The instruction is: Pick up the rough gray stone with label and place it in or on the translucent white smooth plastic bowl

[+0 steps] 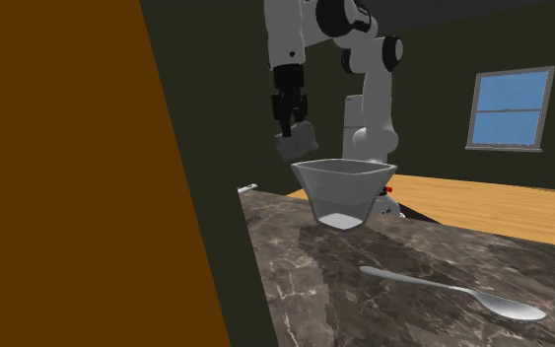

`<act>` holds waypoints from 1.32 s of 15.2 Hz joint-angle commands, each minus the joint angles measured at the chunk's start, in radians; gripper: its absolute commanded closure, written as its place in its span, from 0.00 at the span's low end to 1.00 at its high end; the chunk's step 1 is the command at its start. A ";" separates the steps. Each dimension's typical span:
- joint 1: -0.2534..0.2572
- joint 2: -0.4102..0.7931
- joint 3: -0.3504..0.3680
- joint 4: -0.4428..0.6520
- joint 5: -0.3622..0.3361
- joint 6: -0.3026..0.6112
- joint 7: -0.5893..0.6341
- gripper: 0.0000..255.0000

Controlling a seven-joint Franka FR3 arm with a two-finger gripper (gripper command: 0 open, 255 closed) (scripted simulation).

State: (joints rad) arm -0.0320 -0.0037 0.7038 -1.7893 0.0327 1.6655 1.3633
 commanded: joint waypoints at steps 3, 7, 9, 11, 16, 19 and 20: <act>0.000 0.000 0.000 0.057 0.000 -0.057 0.002 1.00; 0.001 0.007 0.001 0.118 -0.004 -0.112 0.007 1.00; 0.002 0.013 0.002 0.150 -0.008 -0.140 0.010 1.00; 0.004 0.020 0.004 0.183 -0.012 -0.168 0.014 1.00; 0.062 0.056 0.057 0.240 -0.025 -0.195 0.125 1.00; 0.114 0.100 0.095 0.289 -0.047 -0.210 0.215 1.00; 0.134 0.117 0.108 0.309 -0.057 -0.216 0.247 1.00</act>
State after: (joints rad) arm 0.0808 0.0886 0.7978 -1.5097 -0.0093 1.4588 1.5745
